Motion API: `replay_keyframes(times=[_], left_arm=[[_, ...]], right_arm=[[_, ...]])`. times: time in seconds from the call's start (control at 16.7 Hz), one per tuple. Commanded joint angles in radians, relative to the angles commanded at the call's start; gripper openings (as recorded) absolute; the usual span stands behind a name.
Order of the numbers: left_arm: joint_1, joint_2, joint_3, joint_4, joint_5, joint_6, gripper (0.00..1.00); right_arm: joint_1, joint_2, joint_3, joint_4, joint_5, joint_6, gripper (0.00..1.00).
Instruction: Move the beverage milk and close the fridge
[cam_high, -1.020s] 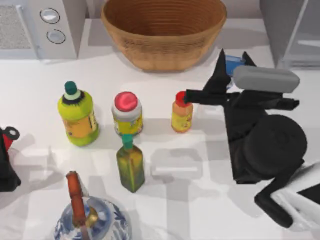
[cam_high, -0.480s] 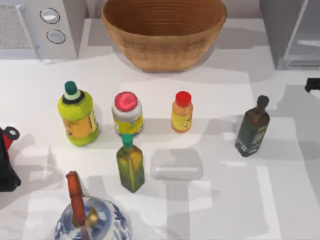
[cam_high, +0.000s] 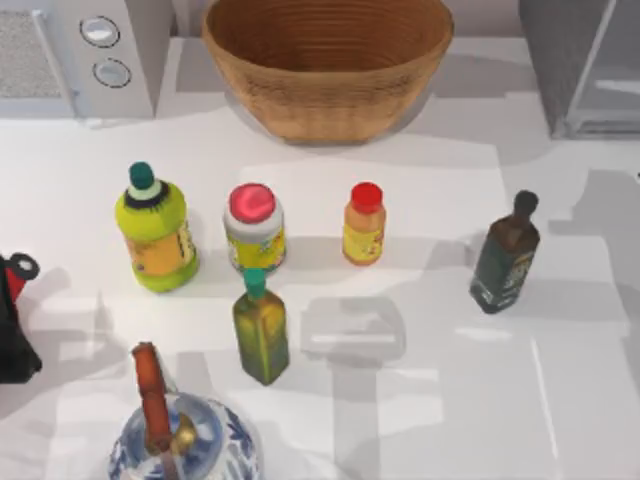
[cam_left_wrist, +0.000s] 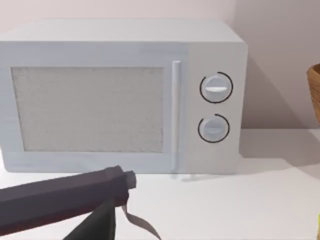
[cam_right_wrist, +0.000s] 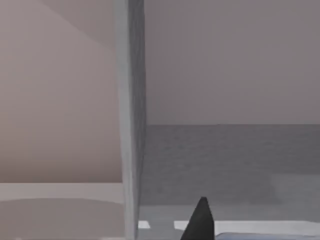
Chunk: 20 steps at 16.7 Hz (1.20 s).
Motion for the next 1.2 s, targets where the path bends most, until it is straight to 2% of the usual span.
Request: replay_keyframes(times=[0.3,0.96,1.2], left_arm=[[0.0,0.0,0.0,0.0,0.0,0.0,1.0],[0.0,0.0,0.0,0.0,0.0,0.0,1.0],[0.0,0.0,0.0,0.0,0.0,0.0,1.0]], right_arm=[[-0.025,0.089,0.102,-0.022,-0.027,-0.003,0.0],[-0.185,0.625,0.719,-0.183,-0.205,-0.021,0.0],[-0.221,0.742,0.861,-0.224,-0.245,-0.025,0.0]])
